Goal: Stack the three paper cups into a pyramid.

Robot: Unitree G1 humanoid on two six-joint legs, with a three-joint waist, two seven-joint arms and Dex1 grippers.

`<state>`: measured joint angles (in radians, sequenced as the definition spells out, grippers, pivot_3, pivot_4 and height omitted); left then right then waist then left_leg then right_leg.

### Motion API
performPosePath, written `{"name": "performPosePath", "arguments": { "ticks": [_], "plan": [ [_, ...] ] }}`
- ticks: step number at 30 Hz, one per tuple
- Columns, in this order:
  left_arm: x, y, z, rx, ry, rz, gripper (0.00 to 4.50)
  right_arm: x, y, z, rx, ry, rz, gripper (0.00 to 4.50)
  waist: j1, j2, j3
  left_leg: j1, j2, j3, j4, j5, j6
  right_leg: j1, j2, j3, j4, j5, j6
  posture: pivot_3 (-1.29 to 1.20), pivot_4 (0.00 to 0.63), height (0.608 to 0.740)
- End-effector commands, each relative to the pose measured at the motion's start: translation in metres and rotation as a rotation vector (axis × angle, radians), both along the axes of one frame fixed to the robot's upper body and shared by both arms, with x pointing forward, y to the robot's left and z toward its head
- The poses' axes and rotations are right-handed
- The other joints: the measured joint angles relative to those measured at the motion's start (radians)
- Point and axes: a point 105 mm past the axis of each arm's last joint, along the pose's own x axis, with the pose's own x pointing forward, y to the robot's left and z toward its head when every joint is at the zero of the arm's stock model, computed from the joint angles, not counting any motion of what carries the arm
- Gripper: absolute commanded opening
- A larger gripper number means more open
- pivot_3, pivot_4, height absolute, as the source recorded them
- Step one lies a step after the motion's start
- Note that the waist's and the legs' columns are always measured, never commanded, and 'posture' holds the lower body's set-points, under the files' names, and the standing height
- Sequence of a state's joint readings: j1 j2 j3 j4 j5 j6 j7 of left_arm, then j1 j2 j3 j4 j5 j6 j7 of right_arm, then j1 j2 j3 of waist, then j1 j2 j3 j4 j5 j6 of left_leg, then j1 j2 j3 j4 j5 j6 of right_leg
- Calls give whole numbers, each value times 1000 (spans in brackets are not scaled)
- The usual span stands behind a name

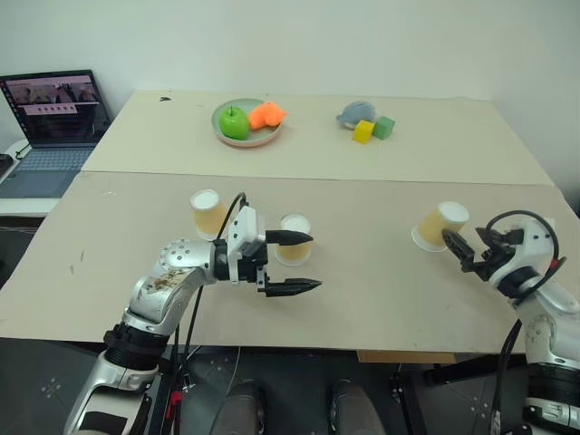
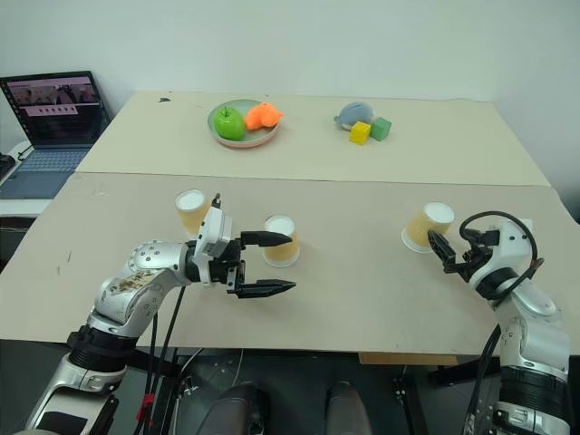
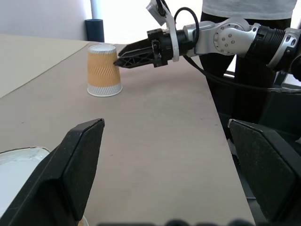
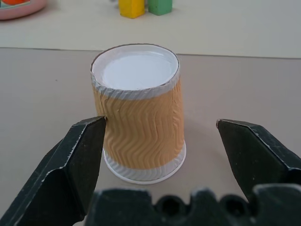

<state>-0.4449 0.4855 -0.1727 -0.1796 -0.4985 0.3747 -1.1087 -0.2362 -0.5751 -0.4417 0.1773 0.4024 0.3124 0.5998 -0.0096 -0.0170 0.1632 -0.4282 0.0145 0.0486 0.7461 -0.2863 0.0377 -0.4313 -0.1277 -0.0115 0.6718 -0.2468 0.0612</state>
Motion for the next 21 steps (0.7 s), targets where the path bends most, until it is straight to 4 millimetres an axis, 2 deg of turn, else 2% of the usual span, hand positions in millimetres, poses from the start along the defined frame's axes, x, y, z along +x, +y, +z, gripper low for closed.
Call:
{"name": "performPosePath", "arguments": {
  "ticks": [1, 9, 21],
  "plan": [
    [-3, 2, 10, -16, -45, 6, 4498, 7, -4, 21, -51, -66, 2, 4395, -2, 0, 0, 0, 0, 0, 0, 0, 0, 0, 0, 0, 0, 0, 0, 0, 150, 678],
    [1, 3, 13, -34, -36, 38, 4498, 19, 8, 25, -44, -75, 59, 4395, -2, 0, 0, 0, 0, 0, 0, 0, 0, 0, 0, 0, 0, 0, 0, 0, 150, 678],
    [4, 8, 13, -50, -15, 80, 4498, 40, 17, 27, -54, -76, 106, 4395, -2, 0, 0, 0, 0, 0, 0, 0, 0, 0, 0, 0, 0, 0, 0, 0, 150, 678]
  ]
}}
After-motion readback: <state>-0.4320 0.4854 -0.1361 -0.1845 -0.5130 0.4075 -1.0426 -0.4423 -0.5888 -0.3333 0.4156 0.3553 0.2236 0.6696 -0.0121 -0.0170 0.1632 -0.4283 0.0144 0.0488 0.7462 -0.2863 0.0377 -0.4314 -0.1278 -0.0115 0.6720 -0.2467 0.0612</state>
